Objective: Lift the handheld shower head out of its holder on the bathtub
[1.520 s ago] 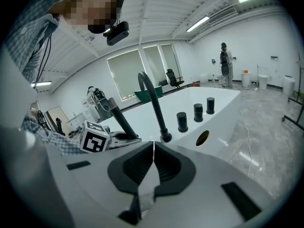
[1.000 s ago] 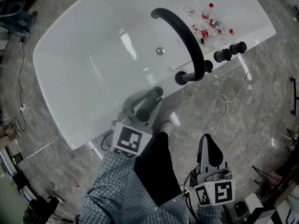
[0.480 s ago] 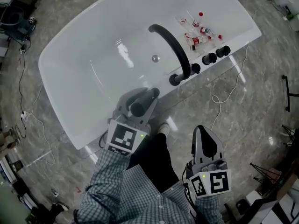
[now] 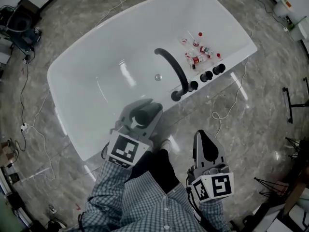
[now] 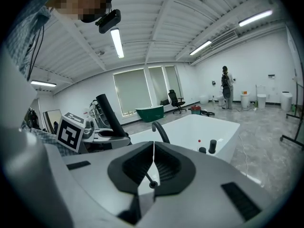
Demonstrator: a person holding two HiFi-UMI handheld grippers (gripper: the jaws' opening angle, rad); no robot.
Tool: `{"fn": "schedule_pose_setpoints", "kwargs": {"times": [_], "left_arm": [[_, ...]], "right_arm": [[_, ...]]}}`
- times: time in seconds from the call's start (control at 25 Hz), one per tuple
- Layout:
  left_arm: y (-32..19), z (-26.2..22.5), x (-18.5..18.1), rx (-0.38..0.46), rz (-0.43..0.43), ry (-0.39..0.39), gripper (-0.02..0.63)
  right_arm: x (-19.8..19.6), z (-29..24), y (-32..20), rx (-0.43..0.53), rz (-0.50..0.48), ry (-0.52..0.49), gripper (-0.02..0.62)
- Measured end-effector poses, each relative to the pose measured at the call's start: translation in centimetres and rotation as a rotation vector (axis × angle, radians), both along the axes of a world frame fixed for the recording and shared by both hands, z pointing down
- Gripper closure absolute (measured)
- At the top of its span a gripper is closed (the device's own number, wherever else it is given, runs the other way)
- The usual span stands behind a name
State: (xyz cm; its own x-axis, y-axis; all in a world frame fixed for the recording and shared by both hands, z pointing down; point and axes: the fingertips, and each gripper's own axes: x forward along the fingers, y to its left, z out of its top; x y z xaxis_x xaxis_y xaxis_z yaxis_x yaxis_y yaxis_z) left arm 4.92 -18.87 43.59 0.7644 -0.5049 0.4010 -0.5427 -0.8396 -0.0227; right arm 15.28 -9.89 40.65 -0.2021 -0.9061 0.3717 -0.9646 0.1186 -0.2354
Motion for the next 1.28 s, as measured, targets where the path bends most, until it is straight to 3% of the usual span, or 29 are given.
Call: {"fn": "schedule_pose_setpoints", "kwargs": {"times": [0.56, 0.92, 1.28], "left_arm": [[2.9, -10.8, -1.4, 0.079, 0.070, 0.048, 0.465], [4.3, -15.8, -1.8, 0.160, 0.116, 0.046, 0.465], [5.5, -20.7, -2.4, 0.217, 0.148, 0.092, 0.465]], "right_arm": [[0.7, -9.9, -0.1, 0.144, 0.029, 0.106, 0.577], [1.7, -14.8, -0.1, 0.235, 0.064, 0.126, 0.577], [1.5, -19.1, -0.9, 0.313, 0.070, 0.150, 0.577]]}}
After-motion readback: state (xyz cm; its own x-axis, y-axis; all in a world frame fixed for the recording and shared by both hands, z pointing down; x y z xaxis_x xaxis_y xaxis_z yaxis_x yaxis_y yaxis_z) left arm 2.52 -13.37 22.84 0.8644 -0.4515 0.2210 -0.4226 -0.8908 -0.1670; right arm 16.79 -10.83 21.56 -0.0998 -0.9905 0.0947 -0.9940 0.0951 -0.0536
